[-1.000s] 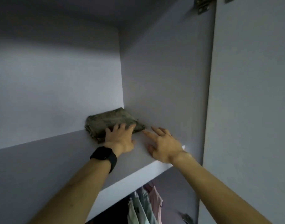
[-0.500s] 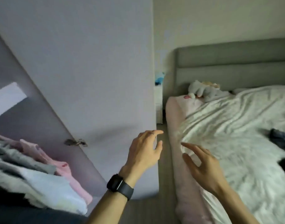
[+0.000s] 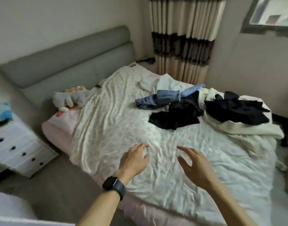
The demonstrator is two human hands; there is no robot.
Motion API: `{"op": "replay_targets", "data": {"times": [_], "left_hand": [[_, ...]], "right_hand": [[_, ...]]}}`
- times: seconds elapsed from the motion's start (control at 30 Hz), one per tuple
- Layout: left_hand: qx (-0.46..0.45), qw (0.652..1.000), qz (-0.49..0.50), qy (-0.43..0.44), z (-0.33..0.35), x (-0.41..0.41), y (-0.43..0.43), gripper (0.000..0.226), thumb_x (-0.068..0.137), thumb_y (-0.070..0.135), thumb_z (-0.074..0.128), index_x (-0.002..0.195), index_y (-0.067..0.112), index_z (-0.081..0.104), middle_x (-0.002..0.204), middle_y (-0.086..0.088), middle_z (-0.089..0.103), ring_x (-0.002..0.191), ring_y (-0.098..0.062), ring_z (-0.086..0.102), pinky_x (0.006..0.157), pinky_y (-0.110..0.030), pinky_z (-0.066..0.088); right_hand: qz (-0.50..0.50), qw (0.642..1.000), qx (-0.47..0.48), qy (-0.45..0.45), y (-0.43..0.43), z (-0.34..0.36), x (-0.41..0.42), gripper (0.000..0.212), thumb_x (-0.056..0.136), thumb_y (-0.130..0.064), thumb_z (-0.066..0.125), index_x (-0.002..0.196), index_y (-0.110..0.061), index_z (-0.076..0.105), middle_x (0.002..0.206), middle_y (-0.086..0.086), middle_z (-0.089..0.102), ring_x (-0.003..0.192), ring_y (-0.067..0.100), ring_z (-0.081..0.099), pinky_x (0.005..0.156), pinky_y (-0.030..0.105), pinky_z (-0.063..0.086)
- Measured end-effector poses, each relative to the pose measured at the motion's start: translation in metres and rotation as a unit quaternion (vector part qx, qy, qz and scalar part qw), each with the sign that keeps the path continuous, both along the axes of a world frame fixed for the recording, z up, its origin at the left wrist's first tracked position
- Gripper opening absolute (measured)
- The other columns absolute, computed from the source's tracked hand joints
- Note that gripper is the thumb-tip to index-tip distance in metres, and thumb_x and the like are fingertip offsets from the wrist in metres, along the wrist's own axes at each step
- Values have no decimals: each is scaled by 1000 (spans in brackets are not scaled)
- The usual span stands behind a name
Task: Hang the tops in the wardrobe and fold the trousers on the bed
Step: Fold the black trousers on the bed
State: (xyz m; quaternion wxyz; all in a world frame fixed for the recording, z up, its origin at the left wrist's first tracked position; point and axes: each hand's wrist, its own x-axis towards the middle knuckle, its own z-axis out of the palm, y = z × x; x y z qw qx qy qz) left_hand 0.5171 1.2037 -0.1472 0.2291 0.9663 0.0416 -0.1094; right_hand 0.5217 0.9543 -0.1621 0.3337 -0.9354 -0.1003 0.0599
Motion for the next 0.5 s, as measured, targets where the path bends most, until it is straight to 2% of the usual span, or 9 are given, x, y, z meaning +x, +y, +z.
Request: {"op": "replay_targets", "data": {"times": [0.13,0.27,0.4,0.5], "left_hand": [[22,995,-97,19,-9,63,-37,43,101,36,44,144,33,44,143,5,51,128,-20,50,102,-39,45],[39,986,-161,21,-23,108,-61,43,101,34,43,144,31,44,142,3,51,128,-20,49,103,-38,42],[65,976,-207,27,-39,152,-68,44,100,33,43,145,30,43,144,4,49,130,-18,47,107,-37,38],[94,969,-224,37,-60,190,-73,45,101,34,42,146,30,41,145,6,46,133,-17,44,109,-36,36]], "right_hand": [[-112,993,-7,18,-38,-14,2,43,99,-40,57,141,-41,52,140,-10,56,130,16,50,105,32,40],[-177,983,-31,44,-60,-26,9,44,99,-38,58,143,-39,52,142,-10,54,131,18,48,105,33,38],[-211,975,-37,67,-69,-43,36,45,99,-42,56,144,-40,50,145,-11,52,131,20,48,108,35,38],[-212,970,-68,96,-75,-60,68,49,100,-43,52,149,-40,43,153,-10,43,140,18,37,114,33,31]]}}
